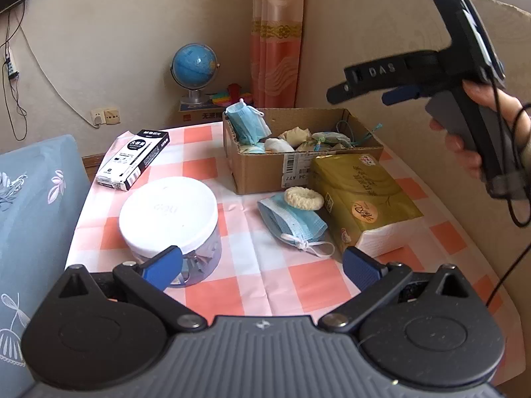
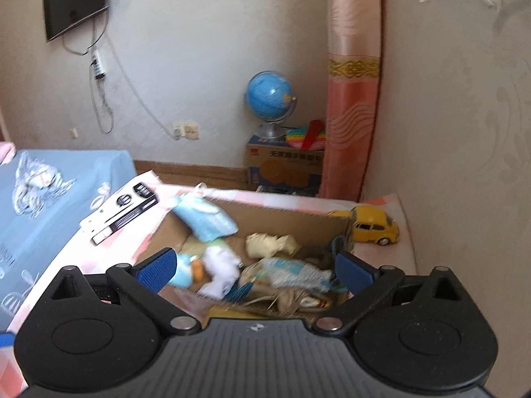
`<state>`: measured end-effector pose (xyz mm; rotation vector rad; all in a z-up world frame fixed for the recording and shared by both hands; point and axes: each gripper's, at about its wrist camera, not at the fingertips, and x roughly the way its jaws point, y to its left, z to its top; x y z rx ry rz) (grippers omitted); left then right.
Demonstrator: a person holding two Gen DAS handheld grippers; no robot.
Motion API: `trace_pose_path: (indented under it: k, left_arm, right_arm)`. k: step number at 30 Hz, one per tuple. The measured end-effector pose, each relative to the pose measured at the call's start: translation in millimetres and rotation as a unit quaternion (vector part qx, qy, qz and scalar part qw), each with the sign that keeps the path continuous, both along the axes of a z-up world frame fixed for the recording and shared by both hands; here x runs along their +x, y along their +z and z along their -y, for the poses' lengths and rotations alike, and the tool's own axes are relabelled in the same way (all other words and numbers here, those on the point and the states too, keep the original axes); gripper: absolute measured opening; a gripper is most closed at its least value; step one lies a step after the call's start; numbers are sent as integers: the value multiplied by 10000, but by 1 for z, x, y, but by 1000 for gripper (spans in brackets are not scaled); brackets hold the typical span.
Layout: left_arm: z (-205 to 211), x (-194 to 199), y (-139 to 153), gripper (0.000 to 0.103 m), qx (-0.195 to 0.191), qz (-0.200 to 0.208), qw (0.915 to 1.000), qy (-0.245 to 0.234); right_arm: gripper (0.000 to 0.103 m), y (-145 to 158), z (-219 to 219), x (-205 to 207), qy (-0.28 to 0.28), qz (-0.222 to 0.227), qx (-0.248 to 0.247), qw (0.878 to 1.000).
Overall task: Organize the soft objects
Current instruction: 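Move the right tool down to the cream scrunchie beside the blue mask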
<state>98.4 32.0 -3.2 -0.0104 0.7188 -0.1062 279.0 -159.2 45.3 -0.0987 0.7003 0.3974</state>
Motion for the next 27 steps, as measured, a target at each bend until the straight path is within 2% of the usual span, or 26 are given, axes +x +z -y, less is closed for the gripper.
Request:
trace_pose_path:
  k: [12,16,18,20,24,27]
  left_arm:
    - [-8,-9,-2,102,-52,-45,10000,56]
    - [-15,-10,-4,102,-108,-74,9999,107]
    - [-17,-9,-6,102,-137,-107,9997,147]
    - [-19,-8,-7,102,-165,-129,9996,165]
    - [-21,-8,-10,102,-207,-162,9995,162]
    - [-21,-7,-11,102,-220,-187,9995,161]
  right_arm:
    - [103,-7,-38,-34,710,-392,-128,9966]
    - [100,-12,-50,-39,958,-504,-175,9940]
    - [94,-15,-56,-39,1087,-642,-198,9918]
    - [83,-19,-62,-38,1195,-802,-226,9893]
    - [72,-23,-76,-36,1336,-1026,-361,9851]
    - [58,-26,-86,-34,1398,-1209,-447,9818]
